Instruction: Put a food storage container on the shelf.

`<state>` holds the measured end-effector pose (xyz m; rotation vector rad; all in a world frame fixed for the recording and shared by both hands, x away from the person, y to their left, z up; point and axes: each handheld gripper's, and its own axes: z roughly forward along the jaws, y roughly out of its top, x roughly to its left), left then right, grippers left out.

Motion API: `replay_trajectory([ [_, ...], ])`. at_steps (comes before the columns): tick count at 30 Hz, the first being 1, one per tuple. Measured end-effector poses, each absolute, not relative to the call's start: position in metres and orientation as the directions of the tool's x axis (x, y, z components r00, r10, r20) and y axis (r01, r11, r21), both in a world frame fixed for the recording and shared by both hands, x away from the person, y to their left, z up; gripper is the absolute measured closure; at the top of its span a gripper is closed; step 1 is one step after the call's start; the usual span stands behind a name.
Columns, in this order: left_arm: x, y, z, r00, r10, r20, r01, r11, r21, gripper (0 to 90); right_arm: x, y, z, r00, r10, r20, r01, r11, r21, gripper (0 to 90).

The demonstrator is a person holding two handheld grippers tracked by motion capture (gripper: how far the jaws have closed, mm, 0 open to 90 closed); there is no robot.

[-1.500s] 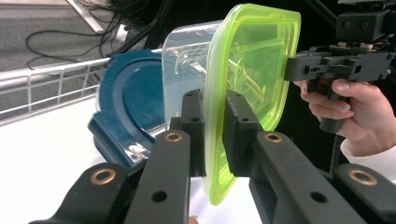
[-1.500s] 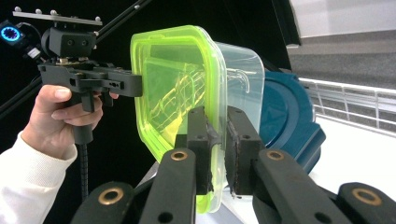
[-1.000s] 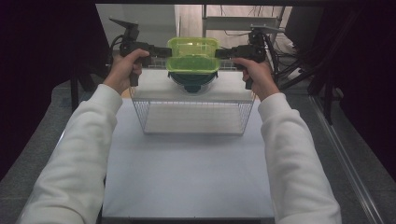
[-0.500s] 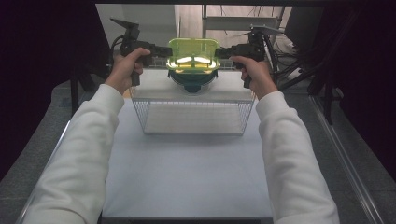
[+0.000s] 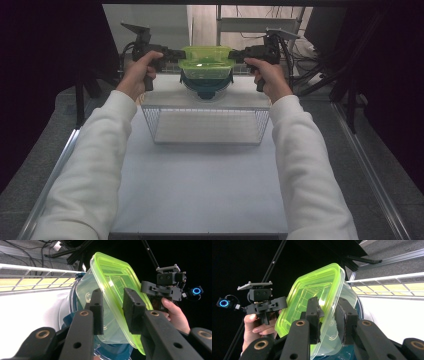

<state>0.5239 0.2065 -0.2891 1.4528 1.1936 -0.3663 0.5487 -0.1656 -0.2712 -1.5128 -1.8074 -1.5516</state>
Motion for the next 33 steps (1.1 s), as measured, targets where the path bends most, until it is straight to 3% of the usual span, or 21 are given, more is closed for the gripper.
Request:
replay_trajectory([
  [2, 0.523, 0.205, -0.289, 0.442, 0.468, -0.765, 0.799, 0.182, 0.573, 67.1, 0.548, -0.165, -0.271, -0.395, 0.504, 0.768, 0.836, -0.149, 0.527, 72.0],
  [3, 0.523, 0.203, -0.288, 0.447, 0.484, -0.752, 0.786, 0.189, 0.589, 58.0, 0.547, -0.163, -0.270, -0.406, 0.521, 0.751, 0.826, -0.143, 0.546, 64.2],
  [4, 0.523, 0.203, -0.288, 0.447, 0.484, -0.752, 0.786, 0.189, 0.589, 52.4, 0.547, -0.163, -0.270, -0.406, 0.521, 0.751, 0.826, -0.143, 0.546, 64.2],
  [5, 0.523, 0.202, -0.288, 0.451, 0.503, -0.737, 0.775, 0.189, 0.603, 52.4, 0.546, -0.162, -0.269, -0.415, 0.532, 0.738, 0.815, -0.143, 0.561, 58.3],
  [8, 0.521, 0.203, -0.285, 0.453, 0.536, -0.712, 0.751, 0.201, 0.629, 35.7, 0.542, -0.164, -0.266, -0.459, 0.546, 0.701, 0.775, -0.138, 0.616, 48.3],
  [10, 0.517, 0.205, -0.283, 0.477, 0.561, -0.676, 0.727, 0.181, 0.662, 29.5, 0.536, -0.168, -0.259, -0.505, 0.556, 0.661, 0.732, -0.130, 0.669, 41.6],
  [19, 0.483, 0.218, -0.270, 0.560, 0.587, -0.584, 0.651, 0.125, 0.749, 25.8, 0.503, -0.176, -0.243, -0.657, 0.574, 0.488, 0.580, -0.029, 0.814, 36.2],
  [33, 0.409, 0.234, -0.290, 0.629, 0.658, -0.414, 0.524, 0.036, 0.851, 25.3, 0.447, -0.187, -0.261, -0.735, 0.578, 0.353, 0.479, 0.075, 0.875, 33.0],
])
